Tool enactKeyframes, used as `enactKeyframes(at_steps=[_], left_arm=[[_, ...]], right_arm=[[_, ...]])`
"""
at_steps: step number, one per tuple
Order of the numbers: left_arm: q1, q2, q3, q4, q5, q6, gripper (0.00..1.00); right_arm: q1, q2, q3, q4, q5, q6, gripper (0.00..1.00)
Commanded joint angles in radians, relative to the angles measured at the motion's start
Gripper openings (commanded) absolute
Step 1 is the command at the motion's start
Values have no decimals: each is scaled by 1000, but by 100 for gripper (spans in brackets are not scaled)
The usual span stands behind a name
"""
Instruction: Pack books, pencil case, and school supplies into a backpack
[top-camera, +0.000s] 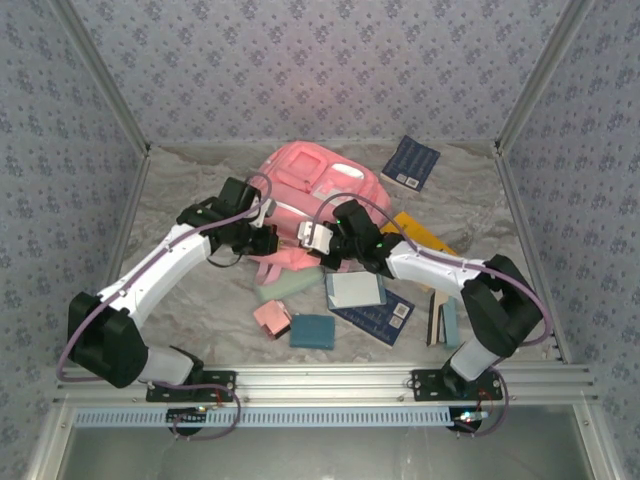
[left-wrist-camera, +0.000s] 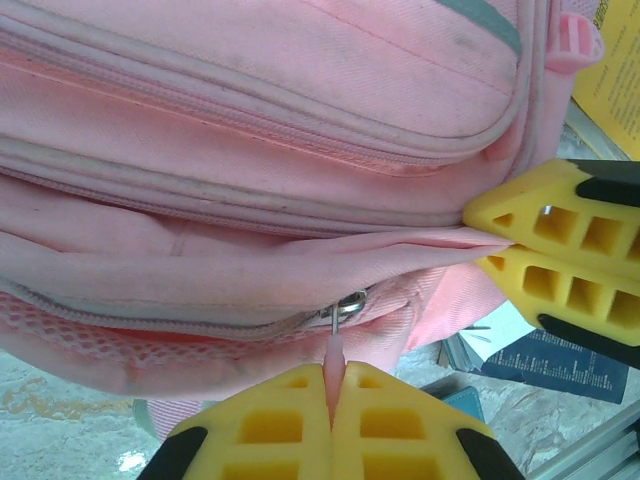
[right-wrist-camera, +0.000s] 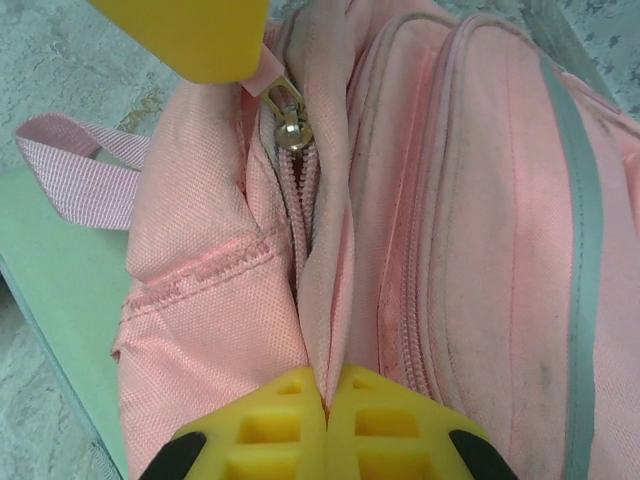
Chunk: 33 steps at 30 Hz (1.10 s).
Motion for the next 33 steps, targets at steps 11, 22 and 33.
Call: enactKeyframes(at_steps=[11, 22, 33], left_arm=[[9, 27, 14, -41, -162, 1, 0], [116, 34, -24, 1, -133, -38, 0], [177, 79, -17, 26, -95, -66, 0]], right_arm=[[-44, -122, -34, -37, 6, -20, 0], [-69, -162, -67, -49, -4, -39, 0], [-92, -171, -86, -26, 3, -39, 0]])
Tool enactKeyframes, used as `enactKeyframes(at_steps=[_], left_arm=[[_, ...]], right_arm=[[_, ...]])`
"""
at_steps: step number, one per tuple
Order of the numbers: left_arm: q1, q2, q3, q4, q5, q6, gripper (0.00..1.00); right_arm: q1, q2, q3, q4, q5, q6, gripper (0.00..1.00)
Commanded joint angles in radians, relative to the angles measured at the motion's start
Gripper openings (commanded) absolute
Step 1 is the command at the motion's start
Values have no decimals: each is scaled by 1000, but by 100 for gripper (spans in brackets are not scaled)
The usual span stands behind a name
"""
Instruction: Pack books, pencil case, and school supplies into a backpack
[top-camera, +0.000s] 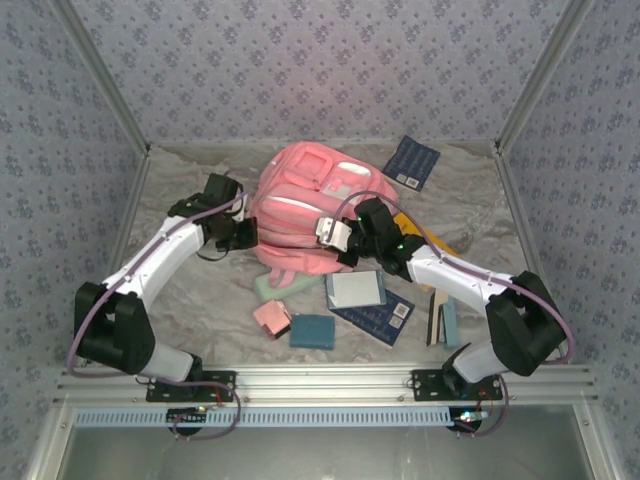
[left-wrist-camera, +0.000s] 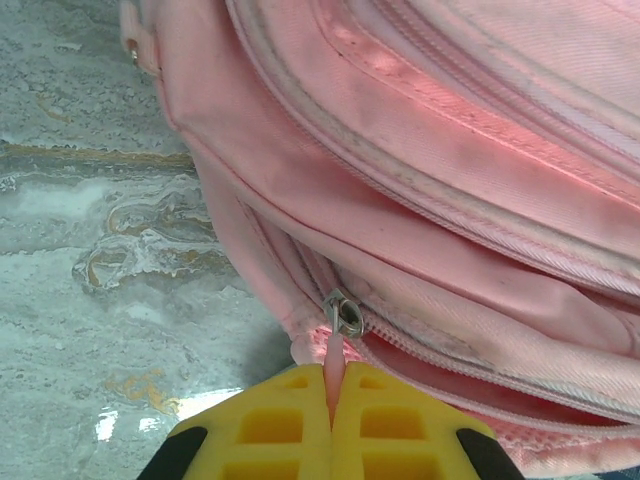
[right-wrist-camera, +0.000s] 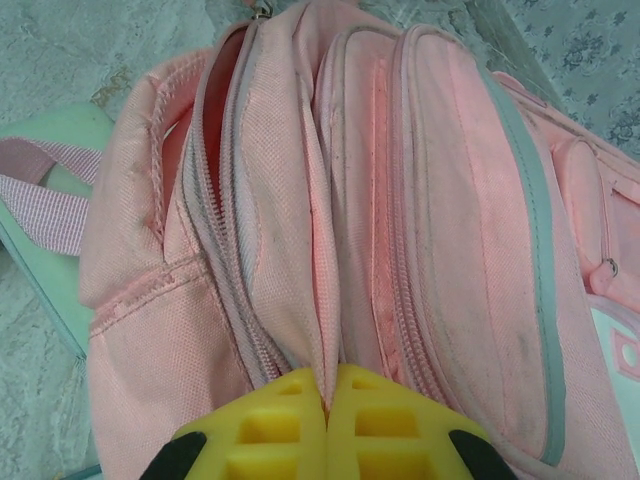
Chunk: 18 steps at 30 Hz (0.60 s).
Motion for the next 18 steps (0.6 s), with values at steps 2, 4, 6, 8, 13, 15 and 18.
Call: enactKeyframes(at_steps=[2, 4, 6, 8, 13, 15, 18], left_arm=[[19, 12, 7, 20, -24, -25, 0], [20, -8, 1, 37, -17, -36, 0], [20, -37, -8, 48, -5, -47, 0], [19, -65, -15, 48, 16, -58, 0], [0, -127, -19, 85, 73, -84, 0], [-15, -150, -7, 84, 76, -91, 0], [-27, -183, 19, 79, 75, -107, 0]], right_arm=[[-23, -40, -11, 21, 24, 3, 0], [-28, -43, -15, 41, 36, 31, 7], [-28, -64, -24, 49, 7, 42, 33], [-18, -120, -77, 154, -14, 84, 46], [-32, -282, -214, 428, 50, 493, 58], [-44, -313, -179, 307, 193, 676, 58], [-87, -312, -73, -16, 297, 885, 47]])
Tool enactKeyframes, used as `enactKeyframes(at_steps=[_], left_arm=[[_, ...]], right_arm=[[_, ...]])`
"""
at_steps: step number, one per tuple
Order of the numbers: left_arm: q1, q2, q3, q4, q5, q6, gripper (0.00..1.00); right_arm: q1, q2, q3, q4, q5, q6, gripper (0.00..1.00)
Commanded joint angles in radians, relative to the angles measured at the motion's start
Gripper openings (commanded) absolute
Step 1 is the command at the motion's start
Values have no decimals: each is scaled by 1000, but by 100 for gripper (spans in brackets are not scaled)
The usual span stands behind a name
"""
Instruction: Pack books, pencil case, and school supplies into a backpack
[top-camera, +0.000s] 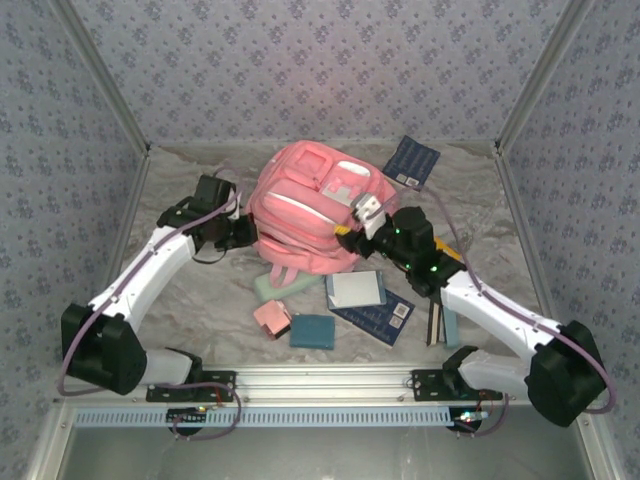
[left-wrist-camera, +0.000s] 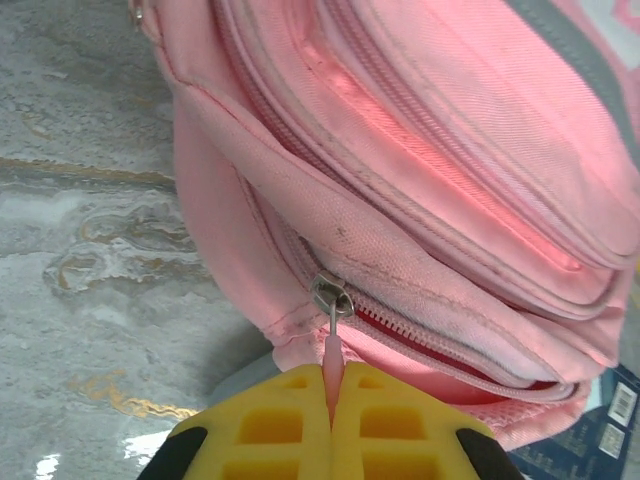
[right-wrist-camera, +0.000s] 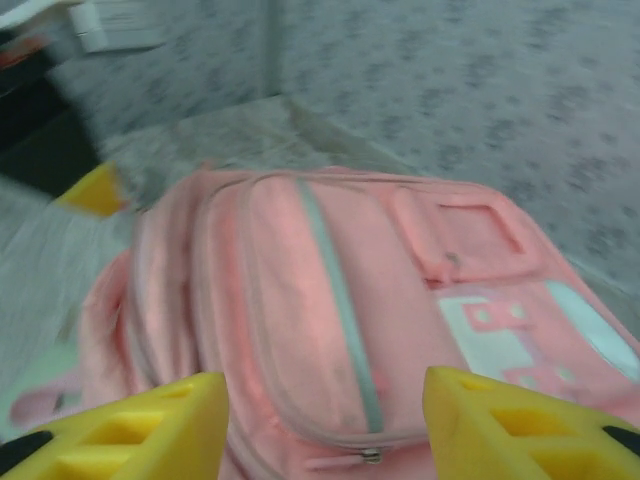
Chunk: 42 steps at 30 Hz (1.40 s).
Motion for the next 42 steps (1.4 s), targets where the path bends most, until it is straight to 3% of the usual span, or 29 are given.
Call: enactKeyframes(at_steps=[1, 3, 6, 11, 18, 23, 29, 34, 42], left_arm=[[-11, -65, 62, 31, 36, -33, 0], [-11, -76, 88, 20, 40, -39, 0], [-12, -85, 126, 15, 62, -54, 0], [-15, -90, 169, 27, 82, -76, 0], [-15, -98, 211, 29, 106, -93, 0], [-33, -120, 201, 33, 129, -107, 0], [-52, -181, 122, 28, 124, -112, 0], [-75, -203, 33, 59, 126, -127, 0], [-147, -141, -64, 149, 89, -143, 0]], right_arm=[[-37, 11, 98, -289, 159, 318, 40], [-35, 23, 108, -394, 203, 380, 26], [-44, 22, 107, -567, 266, 490, 15], [-75, 76, 48, -652, 196, 620, 13], [-84, 254, 76, -520, 20, 668, 10], [-120, 408, 218, -433, -68, 703, 18], [-180, 613, 533, -508, -149, 659, 27], [-210, 629, 578, -600, -78, 643, 45], [-186, 445, 505, -735, 161, 653, 49]])
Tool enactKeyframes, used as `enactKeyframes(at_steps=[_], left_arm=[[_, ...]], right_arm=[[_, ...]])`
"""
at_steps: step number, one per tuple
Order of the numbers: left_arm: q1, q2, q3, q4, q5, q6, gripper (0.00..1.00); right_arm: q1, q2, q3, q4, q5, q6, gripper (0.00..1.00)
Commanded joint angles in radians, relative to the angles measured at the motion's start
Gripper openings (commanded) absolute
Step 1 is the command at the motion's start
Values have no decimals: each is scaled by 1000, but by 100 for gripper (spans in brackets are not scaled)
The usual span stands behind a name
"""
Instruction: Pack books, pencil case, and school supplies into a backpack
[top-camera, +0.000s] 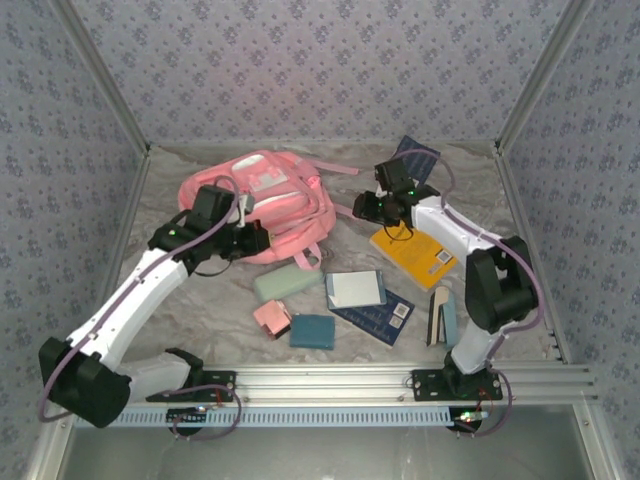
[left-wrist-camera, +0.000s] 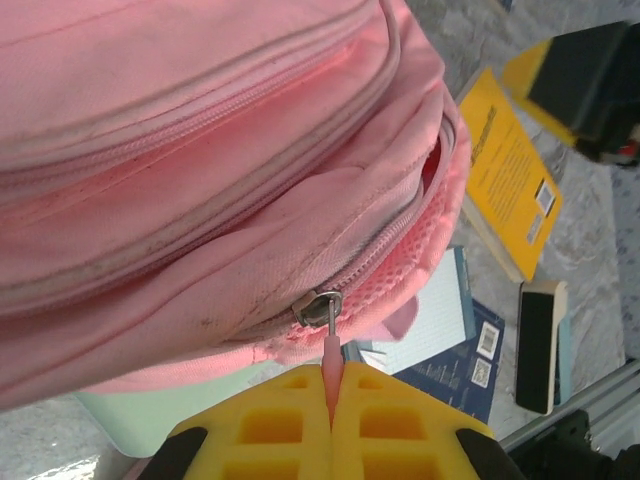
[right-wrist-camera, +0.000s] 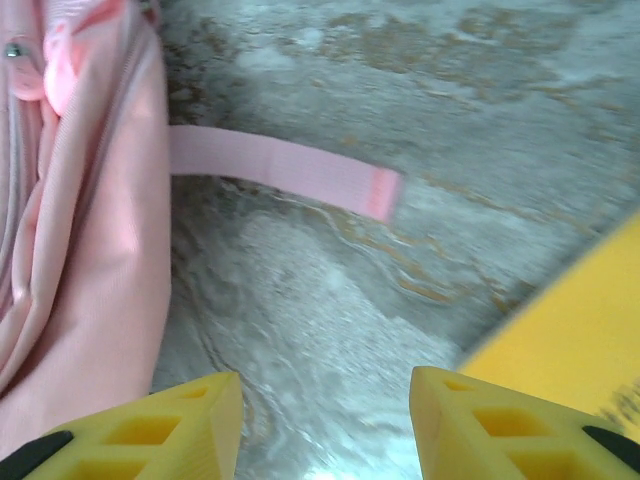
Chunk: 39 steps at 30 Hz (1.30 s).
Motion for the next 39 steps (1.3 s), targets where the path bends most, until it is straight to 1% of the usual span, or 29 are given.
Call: enactKeyframes(at_steps=[1, 2, 4, 7, 12, 16, 22, 27, 35, 39], left_arm=[[-36, 7, -19, 122, -4, -11, 0], [-45, 9, -28, 129, -13, -9, 0], [-68, 10, -41, 133, -35, 5, 0], [-96, 21, -55, 127, -61, 21, 0], [-126, 21, -68, 115, -101, 40, 0], [-133, -1, -82, 101, -128, 53, 0], [-133, -14, -96, 85, -156, 73, 0], [-133, -28, -110, 79, -167, 82, 0], [-133, -32, -124, 86, -170, 94, 0], [-133, -32, -122, 84, -172, 98, 0]], right_arm=[[26, -136, -26, -86, 101, 31, 49], [35, -166, -41, -74, 76, 63, 50], [61, -219, -73, -21, -12, 159, 51], [121, -245, -74, 53, -95, 300, 54], [203, -177, -60, 160, -190, 512, 55], [242, -96, -41, 244, -272, 621, 52], [302, -12, -36, 322, -332, 711, 46], [351, -1, -33, 337, -317, 746, 45], [375, 41, -44, 380, -313, 771, 43], [379, 75, -32, 397, -307, 795, 40]])
